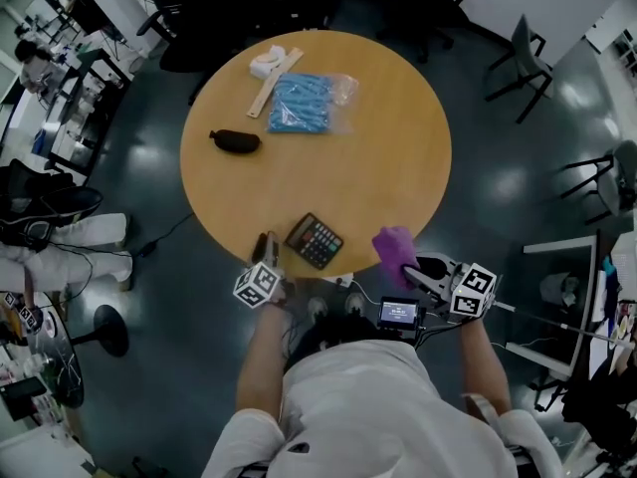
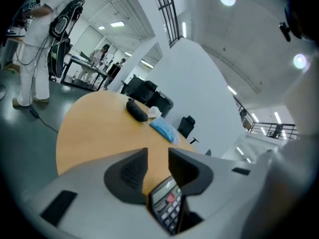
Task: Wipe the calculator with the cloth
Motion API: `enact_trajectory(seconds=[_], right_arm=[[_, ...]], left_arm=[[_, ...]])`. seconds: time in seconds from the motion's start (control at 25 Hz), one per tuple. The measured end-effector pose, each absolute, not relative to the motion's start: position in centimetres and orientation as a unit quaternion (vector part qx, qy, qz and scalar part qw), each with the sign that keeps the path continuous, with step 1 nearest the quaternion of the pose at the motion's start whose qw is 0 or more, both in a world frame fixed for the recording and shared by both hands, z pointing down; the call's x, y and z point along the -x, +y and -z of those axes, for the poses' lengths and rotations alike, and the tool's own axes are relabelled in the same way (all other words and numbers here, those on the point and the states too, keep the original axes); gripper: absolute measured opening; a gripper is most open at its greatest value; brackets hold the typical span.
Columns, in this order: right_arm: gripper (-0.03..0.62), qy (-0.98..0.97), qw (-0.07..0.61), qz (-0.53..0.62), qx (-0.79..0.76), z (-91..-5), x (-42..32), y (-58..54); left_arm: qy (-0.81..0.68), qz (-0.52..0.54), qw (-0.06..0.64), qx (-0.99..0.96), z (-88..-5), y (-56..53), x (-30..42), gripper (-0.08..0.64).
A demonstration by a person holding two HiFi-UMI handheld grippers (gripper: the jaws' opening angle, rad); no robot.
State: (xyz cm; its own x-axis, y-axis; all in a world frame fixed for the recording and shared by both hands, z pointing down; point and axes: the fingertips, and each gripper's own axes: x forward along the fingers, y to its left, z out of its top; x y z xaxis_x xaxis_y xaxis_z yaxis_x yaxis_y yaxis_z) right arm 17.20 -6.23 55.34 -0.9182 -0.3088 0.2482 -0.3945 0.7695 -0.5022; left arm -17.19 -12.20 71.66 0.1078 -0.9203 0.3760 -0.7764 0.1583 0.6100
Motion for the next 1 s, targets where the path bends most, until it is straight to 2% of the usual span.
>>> enact_trajectory(seconds=[0.04,0.12,0.16,0.4,0.6,1.0], right_arm=[[0.087,-0.938,0.072,-0.275,-0.197,-54.8,-17.3,-6.7],[0.087,-0.940,0.068,-0.252,-0.222,-53.7,-17.2,-8.0],[0.087,-0.939,0.067,-0.240,-0.238,-53.3,-17.3,-8.9],[0.087,-0.909,0.080,-0.214,-0.350,-54.5,-18.3,-16.3],[0.087,-0.879,0.158,-0.199,-0.403,-60.2,-17.2,-21.6],[0.088,-0.825,0.341,-0.179,-0.413,-74.2,-12.9,-25.9]], left_arm=[[-0.659,0.118,0.358,-0.651,-69.5,-12.0,17.6,0.126],[-0.648,0.161,0.310,-0.677,-64.2,-11.6,18.1,0.033],[-0.638,0.171,0.285,-0.695,-61.6,-11.3,17.8,0.015],[-0.580,0.119,0.183,-0.785,-51.7,-7.6,12.2,0.008],[-0.562,0.088,0.163,-0.806,-48.9,-4.9,8.9,0.008],[-0.573,0.064,0.181,-0.797,-49.4,-3.6,8.0,0.008]])
